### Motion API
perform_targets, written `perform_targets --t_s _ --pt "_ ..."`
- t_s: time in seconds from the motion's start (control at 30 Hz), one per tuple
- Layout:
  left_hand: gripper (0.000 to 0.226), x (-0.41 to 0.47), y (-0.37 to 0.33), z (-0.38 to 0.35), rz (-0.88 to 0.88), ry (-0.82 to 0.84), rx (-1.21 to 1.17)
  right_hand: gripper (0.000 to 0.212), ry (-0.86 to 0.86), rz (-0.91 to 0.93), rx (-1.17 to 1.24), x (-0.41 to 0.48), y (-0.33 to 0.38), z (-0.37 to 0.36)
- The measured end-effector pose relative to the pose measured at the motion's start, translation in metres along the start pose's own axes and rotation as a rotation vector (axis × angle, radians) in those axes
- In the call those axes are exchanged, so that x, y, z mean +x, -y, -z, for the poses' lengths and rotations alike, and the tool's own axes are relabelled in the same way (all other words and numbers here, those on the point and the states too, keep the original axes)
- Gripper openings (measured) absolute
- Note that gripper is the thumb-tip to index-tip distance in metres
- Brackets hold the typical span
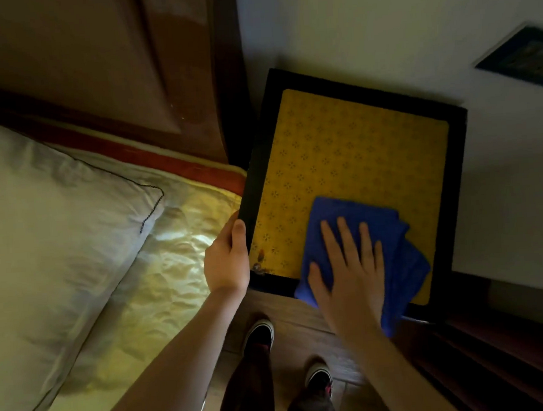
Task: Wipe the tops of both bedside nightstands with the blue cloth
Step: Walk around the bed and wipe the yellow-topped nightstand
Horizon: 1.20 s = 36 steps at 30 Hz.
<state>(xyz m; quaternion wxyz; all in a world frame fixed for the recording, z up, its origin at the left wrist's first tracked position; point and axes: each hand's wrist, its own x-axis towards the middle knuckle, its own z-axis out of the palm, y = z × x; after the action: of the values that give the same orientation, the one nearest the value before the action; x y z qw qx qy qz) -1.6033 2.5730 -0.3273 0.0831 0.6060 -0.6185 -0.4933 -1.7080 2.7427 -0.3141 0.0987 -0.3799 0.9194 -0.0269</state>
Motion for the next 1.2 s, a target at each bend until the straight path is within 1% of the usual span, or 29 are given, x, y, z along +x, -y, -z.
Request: perform_targets --t_s 0.07,0.13,0.27,0.37,0.47,0.53,0.6,0.67,0.73,0.83,0.9,0.93,1.0,1.07,1.2 --pt "0.054 0.001 0.001 -0.001 -0.01 0.002 0.012 0.07 0.035 0.03 -0.021 -0.024 0.002 -0.008" --pt "0.054 0.002 0.004 -0.001 -0.026 -0.015 0.019 0.069 0.034 0.051 -0.033 -0.007 0.003 -0.005" --pt "0.046 0.003 0.009 -0.004 -0.066 -0.035 0.022 0.064 -0.058 0.059 0.004 0.095 0.01 0.011" --pt "0.047 0.004 0.013 -0.007 -0.071 -0.049 -0.001 0.065 -0.139 -0.023 0.015 0.184 0.017 0.019" --pt "0.046 0.002 0.012 -0.006 -0.082 -0.044 -0.006 0.068 -0.15 -0.068 0.051 0.247 0.021 0.028" --pt "0.045 0.002 0.008 -0.005 -0.099 -0.026 0.001 0.07 -0.137 -0.069 0.066 0.264 0.02 0.033" --pt "0.046 0.001 0.004 -0.004 -0.081 -0.023 -0.006 0.069 -0.119 -0.037 0.056 0.253 0.023 0.035" --pt "0.047 0.0 0.002 -0.003 -0.041 -0.011 -0.042 0.068 -0.102 0.027 0.023 0.216 0.03 0.033" --pt "0.047 0.0 0.001 0.0 0.002 0.03 -0.095 0.068 -0.061 0.118 -0.014 0.15 0.039 0.025" --pt "0.042 0.004 0.001 0.001 0.061 0.099 -0.258 0.07 0.005 0.253 -0.036 0.034 0.047 0.002" --pt "0.042 0.005 0.0 0.003 0.08 0.131 -0.314 0.073 0.031 0.294 -0.054 -0.01 0.047 -0.01" --pt "0.045 0.005 0.0 0.003 0.083 0.138 -0.32 0.073 0.037 0.316 -0.063 -0.013 0.047 -0.014" --pt "0.049 0.005 0.002 0.003 0.083 0.14 -0.312 0.07 0.022 0.345 -0.076 0.01 0.05 -0.012" --pt "0.046 0.006 0.003 0.002 0.078 0.134 -0.311 0.065 -0.021 0.35 -0.083 0.053 0.059 -0.007" --pt "0.042 0.008 0.007 0.0 0.064 0.112 -0.297 0.064 -0.088 0.334 -0.078 0.153 0.079 0.004"
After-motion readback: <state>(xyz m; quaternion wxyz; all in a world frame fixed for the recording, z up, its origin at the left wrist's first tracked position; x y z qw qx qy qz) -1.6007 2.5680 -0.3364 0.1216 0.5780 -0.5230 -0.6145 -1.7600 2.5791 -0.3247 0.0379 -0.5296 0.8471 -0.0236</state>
